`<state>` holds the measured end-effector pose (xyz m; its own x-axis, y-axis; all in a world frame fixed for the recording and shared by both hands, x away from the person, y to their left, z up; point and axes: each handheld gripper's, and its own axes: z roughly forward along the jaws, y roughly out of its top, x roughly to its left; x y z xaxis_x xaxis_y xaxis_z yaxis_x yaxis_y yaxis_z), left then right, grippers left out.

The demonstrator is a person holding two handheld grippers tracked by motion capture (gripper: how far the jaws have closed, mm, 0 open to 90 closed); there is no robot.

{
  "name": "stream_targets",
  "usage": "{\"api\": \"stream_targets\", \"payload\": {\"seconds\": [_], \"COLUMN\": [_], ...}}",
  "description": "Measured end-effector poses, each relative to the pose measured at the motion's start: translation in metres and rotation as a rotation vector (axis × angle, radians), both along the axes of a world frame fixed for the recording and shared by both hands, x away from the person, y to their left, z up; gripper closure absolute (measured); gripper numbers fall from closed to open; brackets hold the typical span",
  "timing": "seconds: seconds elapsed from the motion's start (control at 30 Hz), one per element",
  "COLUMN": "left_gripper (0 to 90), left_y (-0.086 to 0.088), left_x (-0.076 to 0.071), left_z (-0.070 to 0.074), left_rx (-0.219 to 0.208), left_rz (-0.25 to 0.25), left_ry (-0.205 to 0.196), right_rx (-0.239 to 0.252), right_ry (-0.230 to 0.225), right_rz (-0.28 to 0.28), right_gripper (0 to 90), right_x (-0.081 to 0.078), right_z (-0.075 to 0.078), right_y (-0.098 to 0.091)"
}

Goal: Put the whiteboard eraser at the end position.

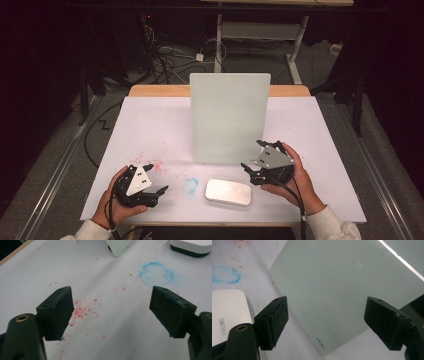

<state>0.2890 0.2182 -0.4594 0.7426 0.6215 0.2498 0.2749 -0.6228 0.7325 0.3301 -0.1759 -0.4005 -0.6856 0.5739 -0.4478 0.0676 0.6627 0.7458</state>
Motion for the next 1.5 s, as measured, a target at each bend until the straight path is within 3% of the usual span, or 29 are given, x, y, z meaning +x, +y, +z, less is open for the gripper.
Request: {"api": "stream_targets", "payload": {"seconds": [0.2,0.3,0.57,1.5], "left_gripper": [18.7,18.7,18.7,18.7], "left_y": [0.0,0.0,-0.001,-0.003], "left_x": [0.0,-0.001,-0.001,-0.001], "left_z": [0.0,0.0,0.0,0.0], "left_rx": [0.002,-0.001,0.003,0.015], "left_rz": [-0.003,-0.002,-0.002,-0.003], "left_ry": [0.001,-0.003,-0.011,-0.021], "right_rx": [0.019,0.013,0.052,0.096], "right_ry": [-0.018,-0.061,-0.075,-0.067], "right_rz": [-0.027,-0.045,-0.084,-0.162], "right_gripper": [20.6,20.2,19.5,20.0], "right_x": [0.0,-0.002,-0.004,-0.017], "right_z": [0.001,-0.001,-0.001,-0.021], "right_y": [-0.01,-0.015,-0.03,-0.076]}}
